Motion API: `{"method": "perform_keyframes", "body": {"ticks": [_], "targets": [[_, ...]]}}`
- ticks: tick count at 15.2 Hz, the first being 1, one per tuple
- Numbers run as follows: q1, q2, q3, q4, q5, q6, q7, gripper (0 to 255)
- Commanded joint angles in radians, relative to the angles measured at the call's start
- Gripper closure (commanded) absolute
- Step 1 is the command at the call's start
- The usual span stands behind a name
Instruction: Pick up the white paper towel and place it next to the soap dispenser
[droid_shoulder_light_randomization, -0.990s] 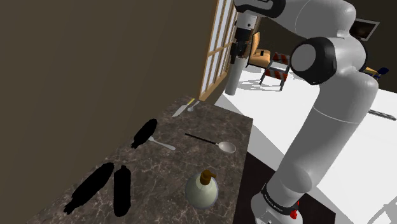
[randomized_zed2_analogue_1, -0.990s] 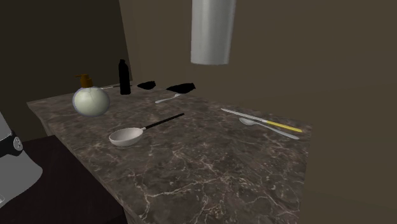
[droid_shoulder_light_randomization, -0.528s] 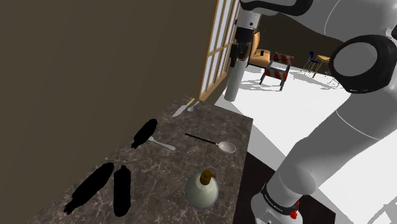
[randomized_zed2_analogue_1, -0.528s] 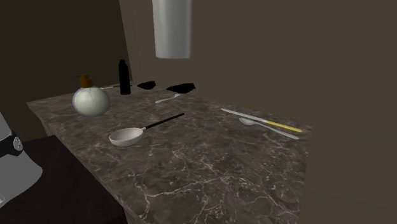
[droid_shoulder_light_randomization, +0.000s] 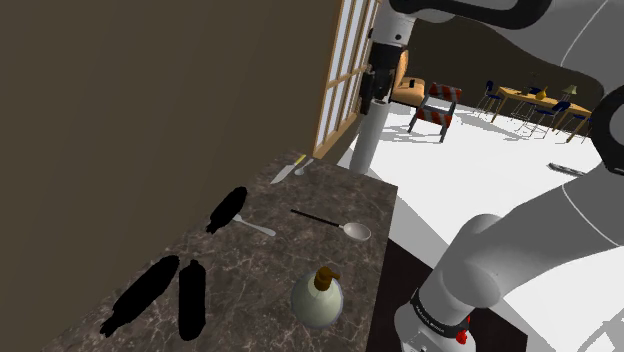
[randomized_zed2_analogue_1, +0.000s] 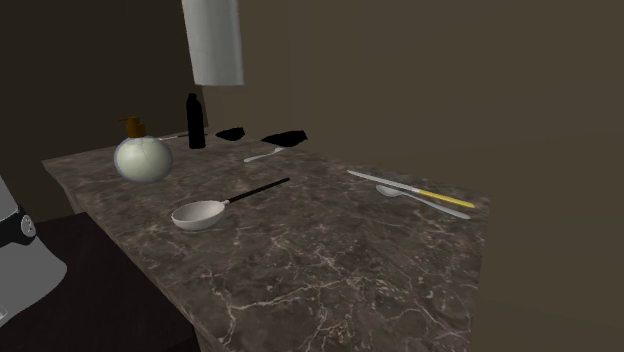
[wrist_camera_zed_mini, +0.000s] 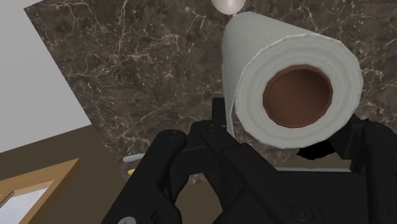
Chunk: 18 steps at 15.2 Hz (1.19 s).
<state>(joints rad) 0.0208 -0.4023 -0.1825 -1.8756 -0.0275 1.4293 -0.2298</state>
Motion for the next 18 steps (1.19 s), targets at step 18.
{"method": "perform_keyframes", "body": {"ticks": [18], "targets": [[0.102, -0.307, 0.344, -0.189, 0.196, -0.094, 0.433, 255]]}}
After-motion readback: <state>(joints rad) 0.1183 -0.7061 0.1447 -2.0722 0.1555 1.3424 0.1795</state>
